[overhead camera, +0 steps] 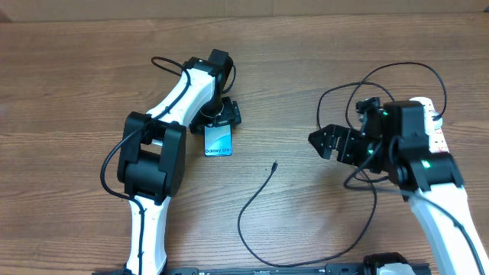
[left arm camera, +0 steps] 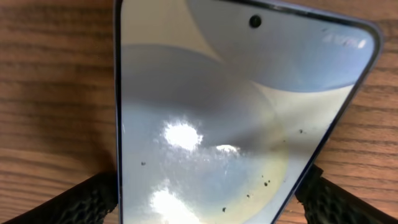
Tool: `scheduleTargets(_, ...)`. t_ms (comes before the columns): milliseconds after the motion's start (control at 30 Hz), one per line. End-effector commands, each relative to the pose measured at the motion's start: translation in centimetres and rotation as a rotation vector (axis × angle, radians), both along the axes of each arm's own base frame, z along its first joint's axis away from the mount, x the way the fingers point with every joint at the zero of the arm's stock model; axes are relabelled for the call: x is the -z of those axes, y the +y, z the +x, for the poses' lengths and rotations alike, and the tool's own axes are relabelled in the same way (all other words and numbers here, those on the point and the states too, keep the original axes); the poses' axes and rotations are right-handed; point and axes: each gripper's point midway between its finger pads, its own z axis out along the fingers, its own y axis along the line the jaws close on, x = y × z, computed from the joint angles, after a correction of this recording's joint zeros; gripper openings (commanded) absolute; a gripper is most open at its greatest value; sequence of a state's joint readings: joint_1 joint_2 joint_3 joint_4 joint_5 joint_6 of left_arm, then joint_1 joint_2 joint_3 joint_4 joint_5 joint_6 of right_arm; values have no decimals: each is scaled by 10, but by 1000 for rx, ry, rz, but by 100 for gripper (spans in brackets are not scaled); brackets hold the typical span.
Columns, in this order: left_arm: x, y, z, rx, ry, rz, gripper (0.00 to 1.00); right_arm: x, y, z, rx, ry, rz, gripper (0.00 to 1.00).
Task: Plug charger to phone and switch on socket
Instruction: 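Move the right gripper over the black cable's USB-C plug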
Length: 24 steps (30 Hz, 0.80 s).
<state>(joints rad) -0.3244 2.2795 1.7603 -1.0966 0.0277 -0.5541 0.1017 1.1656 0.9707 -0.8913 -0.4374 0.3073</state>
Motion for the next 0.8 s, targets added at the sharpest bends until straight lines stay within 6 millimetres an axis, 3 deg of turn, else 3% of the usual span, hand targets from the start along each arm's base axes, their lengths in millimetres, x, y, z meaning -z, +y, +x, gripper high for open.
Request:
scheduleTargets(0,28,48,-12,-2,70,181,86,15,8,3,-1,92,14,100)
scheduleTargets(300,28,54,-17,-104,126,70,81,73,15,-7,42,305,-146,100)
scheduleTargets(533,28,43,-20,-75,144,8,86,106,32,-19,70,383,-300,100)
scheduleTargets(633,28,38,-21,-63,143,8,88,116,53,-20,13,371,-311,100)
scheduleTargets(767,28,32,-23,-47,144,9,93,108,94,-15,-53,328,-172,100)
